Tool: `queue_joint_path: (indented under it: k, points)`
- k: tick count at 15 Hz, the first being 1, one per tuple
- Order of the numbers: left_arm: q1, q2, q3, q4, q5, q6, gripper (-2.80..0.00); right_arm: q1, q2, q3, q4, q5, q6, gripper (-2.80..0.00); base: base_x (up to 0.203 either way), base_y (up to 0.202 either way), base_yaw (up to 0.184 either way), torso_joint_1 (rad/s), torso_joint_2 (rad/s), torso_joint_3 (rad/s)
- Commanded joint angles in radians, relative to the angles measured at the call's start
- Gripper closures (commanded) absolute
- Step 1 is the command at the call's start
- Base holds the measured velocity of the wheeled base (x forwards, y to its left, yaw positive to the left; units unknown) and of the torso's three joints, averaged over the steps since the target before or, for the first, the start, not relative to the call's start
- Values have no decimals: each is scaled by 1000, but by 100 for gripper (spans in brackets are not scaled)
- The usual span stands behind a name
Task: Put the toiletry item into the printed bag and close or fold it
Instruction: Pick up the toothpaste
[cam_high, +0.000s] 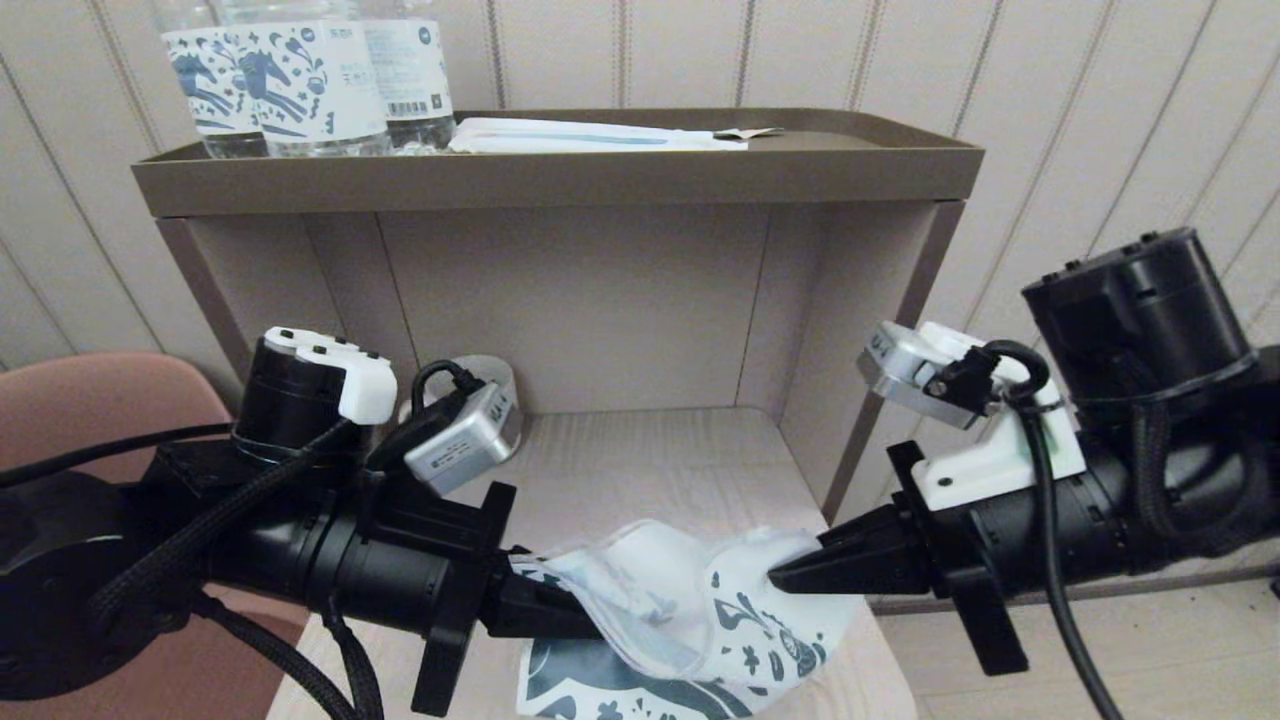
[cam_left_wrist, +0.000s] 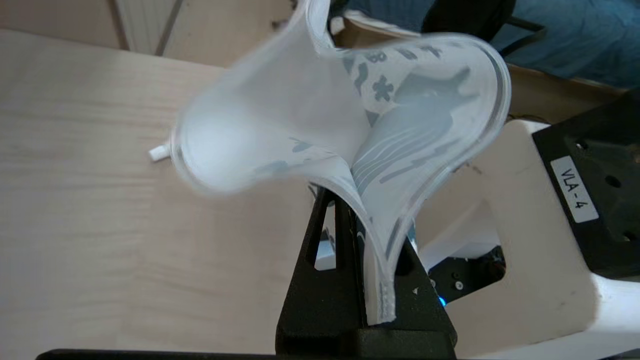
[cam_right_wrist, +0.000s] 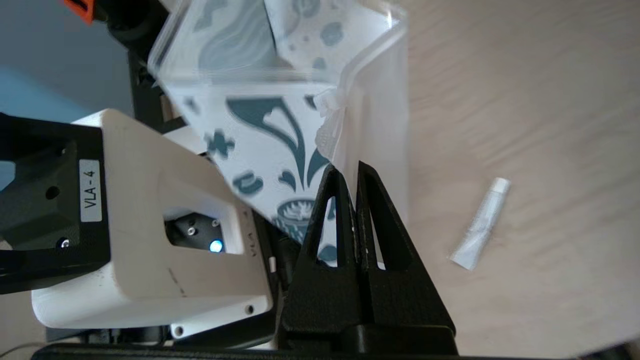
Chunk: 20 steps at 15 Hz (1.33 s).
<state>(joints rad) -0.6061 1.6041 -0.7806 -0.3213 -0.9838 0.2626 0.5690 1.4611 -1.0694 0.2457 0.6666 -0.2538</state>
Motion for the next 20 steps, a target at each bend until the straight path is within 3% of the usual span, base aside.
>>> queue_joint_path:
  k: [1, 7, 11, 20]
  points:
    - [-3, 8, 1, -2, -4, 1, 0, 5, 7, 2, 1, 4, -1, 0, 0, 0, 0, 0, 0, 0]
    - [8, -16, 23, -5, -1, 3, 0, -42, -1, -12, 1, -2, -6, 0, 0, 0, 0, 0, 0, 0]
    - [119, -73, 32, -5, -4, 3, 0, -107, -8, -14, 1, 1, -17, 0, 0, 0, 0, 0, 0, 0]
    - [216, -155, 34, -1, -1, 65, 0, -143, -39, -12, 3, 2, -31, 0, 0, 0, 0, 0, 0, 0]
